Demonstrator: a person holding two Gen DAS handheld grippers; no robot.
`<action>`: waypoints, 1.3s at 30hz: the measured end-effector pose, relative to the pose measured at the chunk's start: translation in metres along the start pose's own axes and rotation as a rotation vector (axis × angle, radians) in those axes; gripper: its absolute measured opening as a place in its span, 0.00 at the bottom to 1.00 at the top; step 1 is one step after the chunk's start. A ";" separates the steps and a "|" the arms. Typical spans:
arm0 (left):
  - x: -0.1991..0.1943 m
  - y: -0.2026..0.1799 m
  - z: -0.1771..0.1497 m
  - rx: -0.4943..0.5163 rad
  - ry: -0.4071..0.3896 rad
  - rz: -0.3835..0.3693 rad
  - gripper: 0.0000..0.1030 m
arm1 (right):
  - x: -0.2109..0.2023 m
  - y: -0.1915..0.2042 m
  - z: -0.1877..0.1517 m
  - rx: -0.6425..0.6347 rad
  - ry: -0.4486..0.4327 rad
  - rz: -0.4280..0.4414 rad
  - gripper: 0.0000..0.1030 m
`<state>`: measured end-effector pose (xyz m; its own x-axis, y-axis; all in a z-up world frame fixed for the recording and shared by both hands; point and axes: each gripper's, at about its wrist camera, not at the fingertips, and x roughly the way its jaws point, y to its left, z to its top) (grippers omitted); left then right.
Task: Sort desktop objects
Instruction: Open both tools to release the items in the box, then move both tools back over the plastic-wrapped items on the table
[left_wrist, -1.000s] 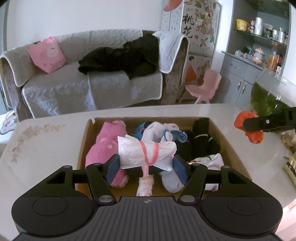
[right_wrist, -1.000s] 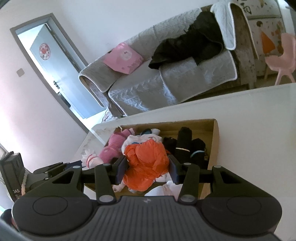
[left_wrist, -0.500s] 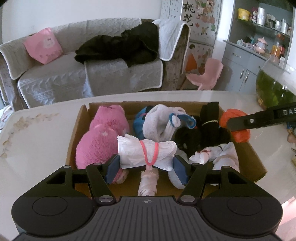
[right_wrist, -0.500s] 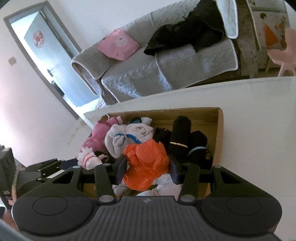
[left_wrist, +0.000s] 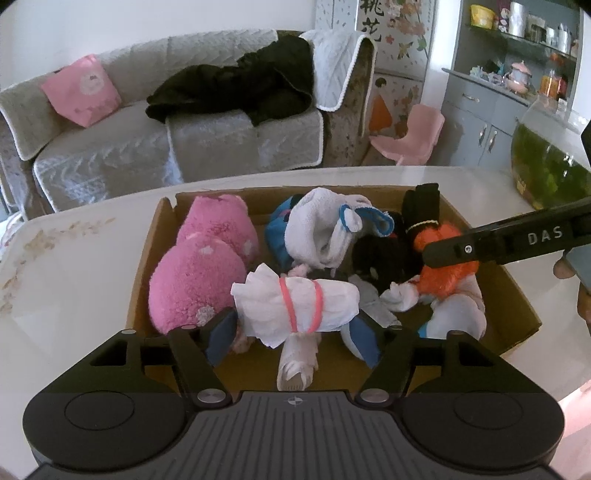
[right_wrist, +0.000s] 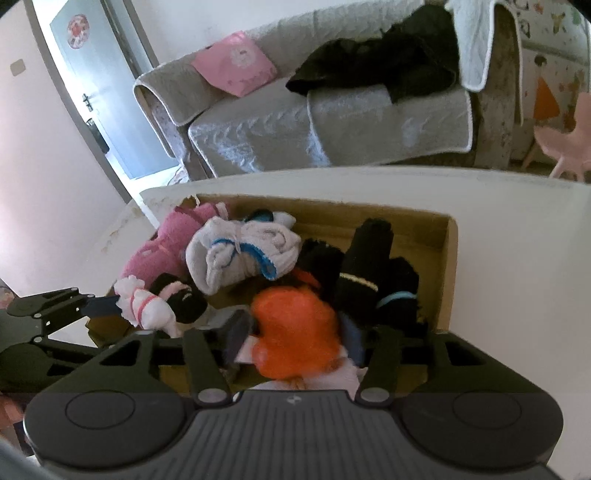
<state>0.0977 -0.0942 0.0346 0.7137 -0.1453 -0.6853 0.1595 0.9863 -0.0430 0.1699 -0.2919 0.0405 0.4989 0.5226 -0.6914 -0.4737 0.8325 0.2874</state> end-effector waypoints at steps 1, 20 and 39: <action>-0.002 0.000 0.000 -0.004 -0.002 0.002 0.78 | -0.001 0.001 0.001 -0.004 -0.005 -0.005 0.59; -0.100 -0.015 -0.064 0.008 -0.038 -0.080 0.93 | -0.105 0.026 -0.072 0.008 -0.144 0.074 0.71; -0.147 -0.067 -0.150 -0.050 0.046 -0.178 0.95 | -0.157 0.063 -0.199 -0.043 -0.133 0.100 0.76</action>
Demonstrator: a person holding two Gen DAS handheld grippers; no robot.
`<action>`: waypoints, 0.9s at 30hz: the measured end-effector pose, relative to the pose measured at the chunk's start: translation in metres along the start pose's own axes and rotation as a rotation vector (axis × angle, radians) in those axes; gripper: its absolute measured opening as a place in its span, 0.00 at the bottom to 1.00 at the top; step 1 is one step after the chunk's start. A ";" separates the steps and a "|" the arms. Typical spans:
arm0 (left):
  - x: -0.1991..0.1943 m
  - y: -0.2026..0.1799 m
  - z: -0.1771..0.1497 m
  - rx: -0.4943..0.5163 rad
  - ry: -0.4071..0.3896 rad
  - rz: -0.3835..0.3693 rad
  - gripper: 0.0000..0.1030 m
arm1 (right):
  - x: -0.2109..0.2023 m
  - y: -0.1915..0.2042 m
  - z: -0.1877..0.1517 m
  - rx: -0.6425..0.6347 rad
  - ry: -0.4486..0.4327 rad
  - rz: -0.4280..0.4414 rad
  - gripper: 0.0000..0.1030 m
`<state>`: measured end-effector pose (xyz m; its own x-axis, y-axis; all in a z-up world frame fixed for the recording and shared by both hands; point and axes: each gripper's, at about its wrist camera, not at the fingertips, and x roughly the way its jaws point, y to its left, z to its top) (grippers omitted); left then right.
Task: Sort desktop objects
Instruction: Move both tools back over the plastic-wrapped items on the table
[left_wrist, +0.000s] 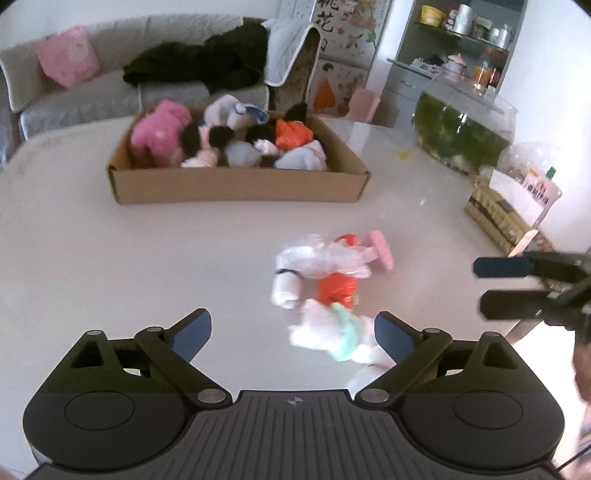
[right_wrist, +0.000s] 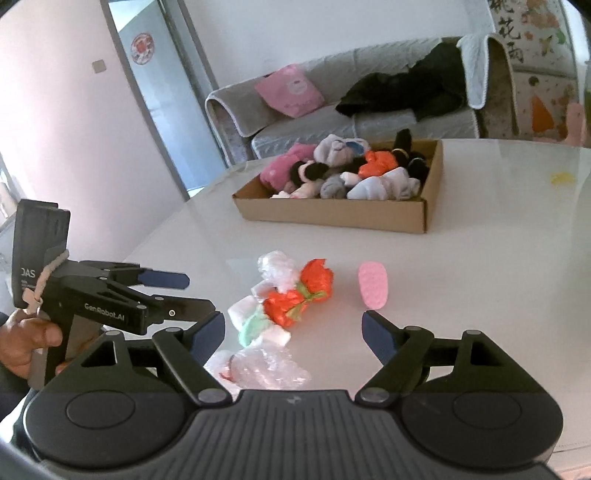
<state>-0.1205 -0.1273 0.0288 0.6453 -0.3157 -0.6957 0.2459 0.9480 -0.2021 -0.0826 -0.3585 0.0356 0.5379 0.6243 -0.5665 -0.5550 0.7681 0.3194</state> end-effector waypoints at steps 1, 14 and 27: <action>0.004 -0.005 0.001 0.003 0.004 -0.009 0.95 | 0.002 -0.001 0.000 -0.003 -0.001 -0.014 0.76; 0.050 -0.041 -0.001 0.000 0.111 0.008 0.92 | 0.041 -0.031 0.020 -0.122 0.023 -0.080 0.77; 0.045 -0.005 -0.006 -0.043 0.121 0.119 0.91 | 0.054 -0.023 0.013 -0.139 0.029 -0.065 0.77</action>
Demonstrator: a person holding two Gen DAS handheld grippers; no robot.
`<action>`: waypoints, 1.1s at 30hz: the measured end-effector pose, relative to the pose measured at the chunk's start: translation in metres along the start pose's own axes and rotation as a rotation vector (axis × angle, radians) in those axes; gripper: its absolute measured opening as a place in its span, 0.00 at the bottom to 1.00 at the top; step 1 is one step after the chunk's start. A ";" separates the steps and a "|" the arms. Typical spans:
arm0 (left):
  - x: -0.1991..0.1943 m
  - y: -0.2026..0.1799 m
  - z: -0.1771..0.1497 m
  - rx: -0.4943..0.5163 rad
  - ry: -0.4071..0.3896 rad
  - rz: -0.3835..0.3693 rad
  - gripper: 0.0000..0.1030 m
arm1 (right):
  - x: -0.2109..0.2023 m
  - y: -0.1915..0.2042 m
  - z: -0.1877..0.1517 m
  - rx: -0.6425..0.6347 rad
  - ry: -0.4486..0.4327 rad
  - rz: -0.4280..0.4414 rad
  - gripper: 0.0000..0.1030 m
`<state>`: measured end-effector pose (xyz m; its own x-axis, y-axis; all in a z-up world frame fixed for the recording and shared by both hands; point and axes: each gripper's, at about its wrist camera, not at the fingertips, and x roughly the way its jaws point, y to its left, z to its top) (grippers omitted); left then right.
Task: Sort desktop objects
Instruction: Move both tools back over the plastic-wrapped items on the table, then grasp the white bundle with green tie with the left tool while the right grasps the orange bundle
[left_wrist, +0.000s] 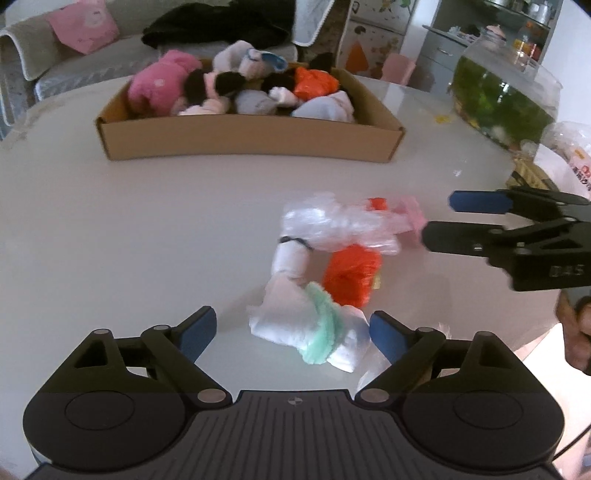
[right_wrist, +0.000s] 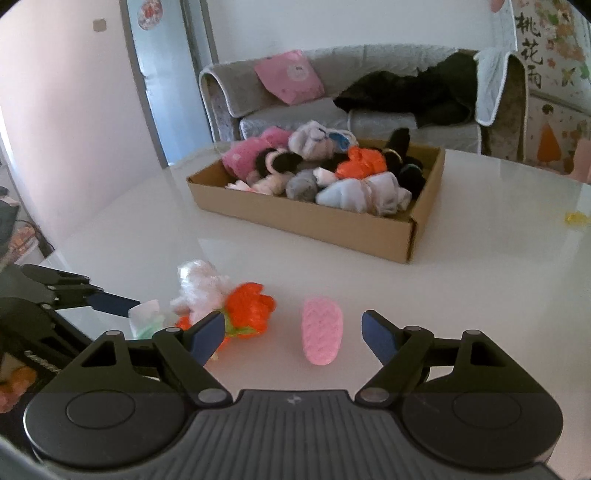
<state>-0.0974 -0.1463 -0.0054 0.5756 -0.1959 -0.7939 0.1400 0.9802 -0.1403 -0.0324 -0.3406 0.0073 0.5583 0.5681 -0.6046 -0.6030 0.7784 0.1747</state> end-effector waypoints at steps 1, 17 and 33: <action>-0.001 0.003 -0.001 -0.005 -0.004 0.005 0.91 | -0.002 0.004 0.000 -0.006 -0.006 0.011 0.77; -0.010 0.044 -0.002 -0.078 -0.041 0.039 0.91 | 0.029 0.043 0.005 -0.320 0.080 0.094 0.78; -0.007 0.034 -0.008 0.026 -0.066 0.033 0.91 | 0.042 0.047 0.000 -0.338 0.121 0.109 0.77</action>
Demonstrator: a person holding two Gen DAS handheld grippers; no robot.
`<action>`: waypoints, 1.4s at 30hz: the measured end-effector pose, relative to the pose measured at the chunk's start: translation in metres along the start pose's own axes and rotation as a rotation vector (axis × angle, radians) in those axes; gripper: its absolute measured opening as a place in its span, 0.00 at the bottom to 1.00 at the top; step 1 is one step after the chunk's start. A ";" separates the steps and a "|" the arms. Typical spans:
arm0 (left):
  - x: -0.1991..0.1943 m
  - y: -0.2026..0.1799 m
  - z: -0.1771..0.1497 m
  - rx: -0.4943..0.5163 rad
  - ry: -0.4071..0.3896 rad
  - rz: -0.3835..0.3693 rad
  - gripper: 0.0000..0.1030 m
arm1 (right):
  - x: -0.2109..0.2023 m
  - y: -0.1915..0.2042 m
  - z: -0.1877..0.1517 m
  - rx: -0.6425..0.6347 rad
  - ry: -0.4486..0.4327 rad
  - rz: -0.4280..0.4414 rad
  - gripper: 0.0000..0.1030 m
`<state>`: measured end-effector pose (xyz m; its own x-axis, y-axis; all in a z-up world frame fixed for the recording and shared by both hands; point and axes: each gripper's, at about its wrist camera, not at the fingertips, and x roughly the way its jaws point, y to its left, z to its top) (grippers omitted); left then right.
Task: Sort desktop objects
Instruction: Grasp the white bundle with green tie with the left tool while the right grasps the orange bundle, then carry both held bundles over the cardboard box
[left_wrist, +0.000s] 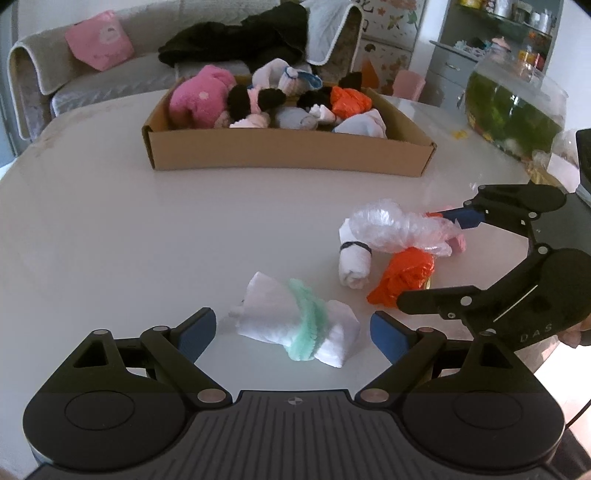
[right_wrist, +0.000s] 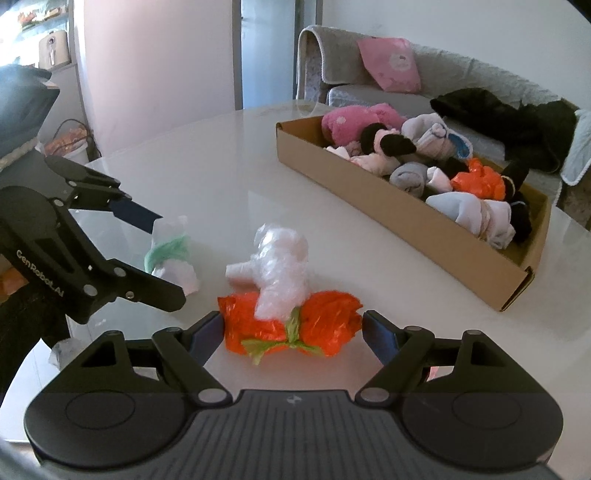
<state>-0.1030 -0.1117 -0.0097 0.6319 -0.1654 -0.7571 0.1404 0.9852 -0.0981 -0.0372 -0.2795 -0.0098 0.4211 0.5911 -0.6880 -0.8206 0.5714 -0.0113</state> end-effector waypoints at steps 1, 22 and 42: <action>0.001 -0.002 -0.001 0.015 -0.003 0.008 0.91 | 0.000 0.001 -0.001 0.002 0.003 -0.003 0.76; -0.024 0.006 0.008 0.039 -0.052 0.031 0.69 | -0.046 -0.014 0.009 0.081 -0.048 -0.037 0.67; -0.053 0.033 0.080 -0.009 -0.143 0.083 0.69 | -0.093 -0.095 0.059 0.316 -0.244 -0.074 0.67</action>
<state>-0.0708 -0.0737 0.0795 0.7431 -0.0875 -0.6635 0.0770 0.9960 -0.0451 0.0238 -0.3551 0.0980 0.5852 0.6377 -0.5008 -0.6415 0.7419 0.1952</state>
